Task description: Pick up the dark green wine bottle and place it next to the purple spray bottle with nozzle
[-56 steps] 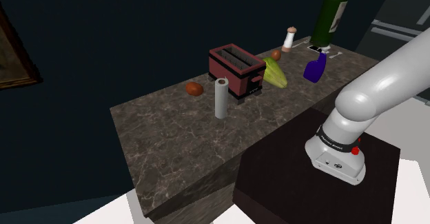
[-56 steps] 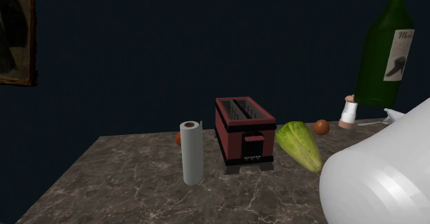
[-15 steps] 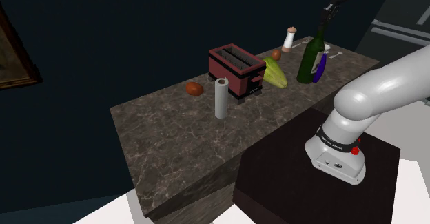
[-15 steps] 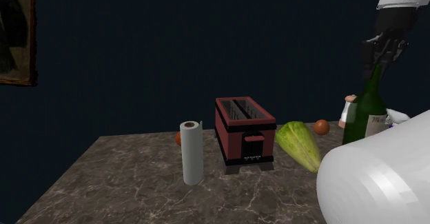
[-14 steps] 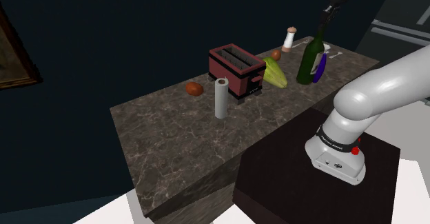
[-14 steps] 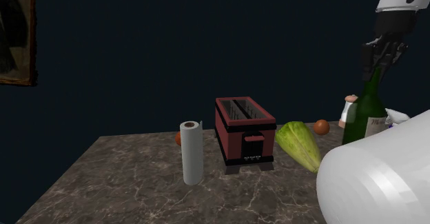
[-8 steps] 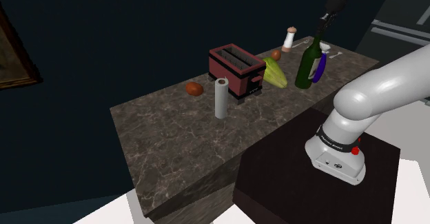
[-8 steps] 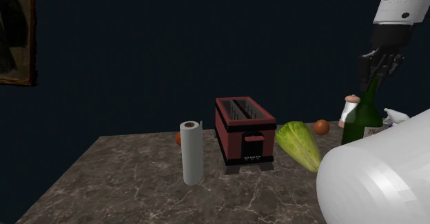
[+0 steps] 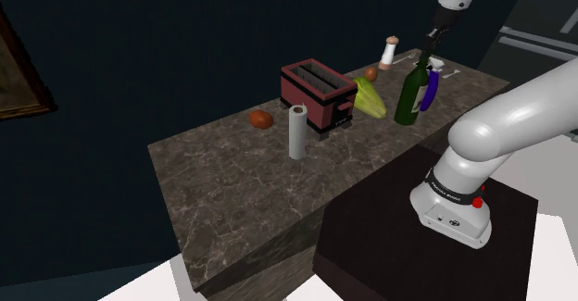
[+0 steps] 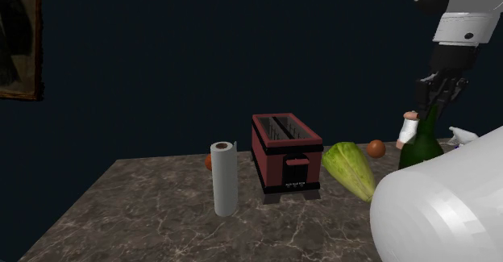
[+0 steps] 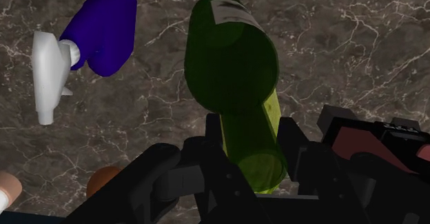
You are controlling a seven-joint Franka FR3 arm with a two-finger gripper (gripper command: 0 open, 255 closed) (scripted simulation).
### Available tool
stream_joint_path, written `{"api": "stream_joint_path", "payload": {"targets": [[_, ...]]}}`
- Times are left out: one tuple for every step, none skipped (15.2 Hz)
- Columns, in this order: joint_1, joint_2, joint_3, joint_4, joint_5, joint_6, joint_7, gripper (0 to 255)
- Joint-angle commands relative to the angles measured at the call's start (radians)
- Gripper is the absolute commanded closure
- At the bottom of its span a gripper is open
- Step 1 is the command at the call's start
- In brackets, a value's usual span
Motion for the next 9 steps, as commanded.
{"api": "stream_joint_path", "payload": {"targets": [[0.0,0.0,0.0,-0.001,0.0,0.002,0.0,255],[0.0,0.0,0.0,-0.001,0.0,0.002,0.0,255],[0.0,0.0,0.0,-0.001,0.0,0.002,0.0,255],[0.0,0.0,0.0,-0.001,0.0,0.002,0.0,255],[0.0,0.0,0.0,-0.001,0.0,0.002,0.0,255],[0.0,0.0,0.0,-0.001,0.0,0.002,0.0,0],[0.0,0.0,0.0,-0.001,0.0,0.002,0.0,0],[0.0,0.0,0.0,-0.001,0.0,0.002,0.0,0],[0.0,0.0,0.0,-0.001,0.0,0.002,0.0,0]]}}
